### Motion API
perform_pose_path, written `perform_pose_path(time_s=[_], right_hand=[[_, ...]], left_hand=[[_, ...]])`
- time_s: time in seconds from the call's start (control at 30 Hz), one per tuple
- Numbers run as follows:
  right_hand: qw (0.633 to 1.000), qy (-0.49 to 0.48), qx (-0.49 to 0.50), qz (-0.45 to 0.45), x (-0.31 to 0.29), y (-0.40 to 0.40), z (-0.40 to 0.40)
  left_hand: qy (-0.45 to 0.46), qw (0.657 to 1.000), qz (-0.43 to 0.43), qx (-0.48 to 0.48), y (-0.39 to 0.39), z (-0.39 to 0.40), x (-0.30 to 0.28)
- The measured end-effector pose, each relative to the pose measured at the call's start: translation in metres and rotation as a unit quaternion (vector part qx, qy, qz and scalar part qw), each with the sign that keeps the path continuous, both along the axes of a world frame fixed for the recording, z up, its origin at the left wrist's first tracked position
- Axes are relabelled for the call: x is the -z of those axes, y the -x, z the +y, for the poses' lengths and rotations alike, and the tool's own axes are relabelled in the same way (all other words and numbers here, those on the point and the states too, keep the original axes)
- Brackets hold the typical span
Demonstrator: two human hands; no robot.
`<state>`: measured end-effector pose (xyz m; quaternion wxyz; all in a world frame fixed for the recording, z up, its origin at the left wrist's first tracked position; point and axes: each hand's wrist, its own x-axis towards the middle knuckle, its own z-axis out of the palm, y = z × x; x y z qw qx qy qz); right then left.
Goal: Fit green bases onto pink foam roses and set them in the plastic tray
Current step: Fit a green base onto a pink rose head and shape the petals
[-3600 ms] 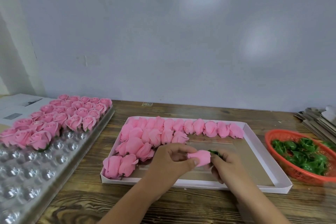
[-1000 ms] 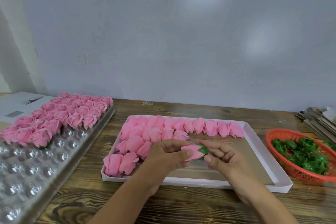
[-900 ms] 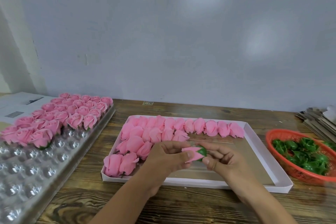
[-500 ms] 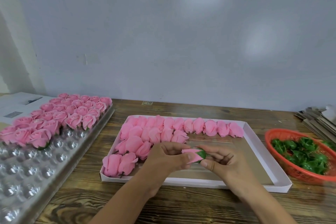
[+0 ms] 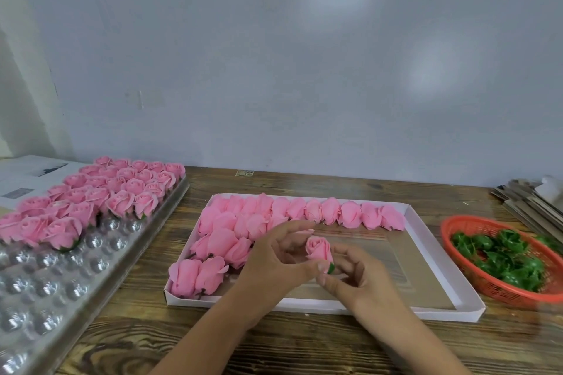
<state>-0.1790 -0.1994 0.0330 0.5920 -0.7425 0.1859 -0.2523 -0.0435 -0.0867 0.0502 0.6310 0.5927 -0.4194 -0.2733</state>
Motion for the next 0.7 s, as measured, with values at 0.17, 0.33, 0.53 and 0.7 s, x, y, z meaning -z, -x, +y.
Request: perform_pose_path(time_s=[0.17,0.33,0.53,0.7], right_hand=[[1.000,0.013,-0.003,0.018,-0.0025,0.0007,0.0010],[0.999,0.036,0.003,0.031,-0.0034,0.0020,0.0008],[0.995,0.087,0.014,0.054,0.0006,0.0006,0.0032],[0.997,0.067,0.013,0.026,0.0004,0.0001,0.0031]], left_hand=[[-0.012,0.997,-0.082,-0.001,-0.0005,0.0014,0.0022],[0.013,0.998,-0.057,0.034,0.0025,0.0023,-0.0011],[0.021,0.998,-0.033,0.057,0.0029,0.0025,-0.0026],[0.010,0.996,-0.020,0.086,0.0016,0.0015,0.0016]])
